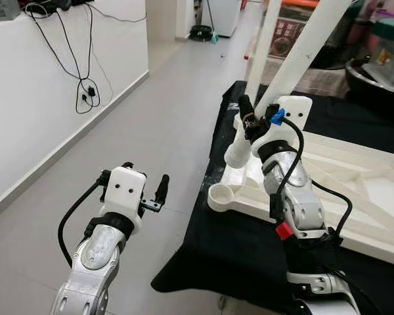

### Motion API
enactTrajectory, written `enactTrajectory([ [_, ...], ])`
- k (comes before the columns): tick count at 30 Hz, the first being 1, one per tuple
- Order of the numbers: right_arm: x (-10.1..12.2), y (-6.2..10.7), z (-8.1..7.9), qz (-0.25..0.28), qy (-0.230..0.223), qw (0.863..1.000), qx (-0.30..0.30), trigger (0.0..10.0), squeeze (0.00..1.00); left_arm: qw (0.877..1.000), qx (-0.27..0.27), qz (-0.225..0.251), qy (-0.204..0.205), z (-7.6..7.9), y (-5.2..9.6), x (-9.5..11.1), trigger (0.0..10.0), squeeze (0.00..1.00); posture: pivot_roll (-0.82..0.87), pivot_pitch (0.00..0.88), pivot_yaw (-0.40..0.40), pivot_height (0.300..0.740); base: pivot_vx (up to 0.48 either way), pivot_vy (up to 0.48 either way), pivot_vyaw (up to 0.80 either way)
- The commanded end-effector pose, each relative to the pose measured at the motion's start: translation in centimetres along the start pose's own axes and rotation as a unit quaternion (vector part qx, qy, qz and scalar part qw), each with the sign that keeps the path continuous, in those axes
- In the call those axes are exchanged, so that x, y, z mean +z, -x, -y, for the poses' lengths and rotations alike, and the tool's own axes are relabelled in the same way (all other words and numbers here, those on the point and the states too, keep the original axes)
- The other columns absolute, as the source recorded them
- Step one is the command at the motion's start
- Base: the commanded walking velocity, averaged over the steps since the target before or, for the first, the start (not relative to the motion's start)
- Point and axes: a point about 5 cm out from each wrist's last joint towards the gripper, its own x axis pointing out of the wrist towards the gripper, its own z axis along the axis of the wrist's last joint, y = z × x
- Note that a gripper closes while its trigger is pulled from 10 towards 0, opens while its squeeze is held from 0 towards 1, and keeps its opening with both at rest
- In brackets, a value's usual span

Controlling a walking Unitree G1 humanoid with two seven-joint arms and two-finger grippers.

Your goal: Building children table

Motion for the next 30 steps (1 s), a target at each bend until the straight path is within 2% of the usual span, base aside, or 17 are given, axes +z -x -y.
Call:
enactTrajectory([
  [1,0.1,0.2,0.0,0.006,0.000,1.000,-0.001,10.0,0.00,1.000,-0.003,-0.007,-0.002,0.2,0.2,-0.3,10.0,0.00,0.10,0.038,-0.096,0.740,0.000,0.000,0.00],
  [5,0.2,0.0,0.2,0.010,0.002,1.000,-0.003,10.0,0.00,1.000,-0.004,-0.020,0.008,0.1,0.2,-0.8,10.0,0.00,0.10,0.029,-0.099,0.740,0.000,0.000,0.00],
  [19,0.4,-0.4,0.3,0.014,0.002,1.000,0.005,10.0,0.00,1.000,0.003,-0.012,0.005,0.0,0.2,-0.6,10.0,0.00,0.10,0.024,-0.106,0.740,0.000,0.000,0.00],
  [25,0.2,-0.5,0.3,0.005,0.006,1.000,-0.001,10.0,0.00,0.999,0.028,0.025,-0.007,-1.0,-0.9,1.3,10.0,0.00,0.10,0.039,-0.102,0.740,0.000,0.000,-0.80],
  [30,0.3,-0.5,0.1,0.011,0.005,1.000,0.001,10.0,0.00,0.999,0.031,0.037,-0.012,-1.3,-1.1,1.8,10.0,0.00,0.10,0.036,-0.100,0.740,0.000,0.000,-0.60],
])
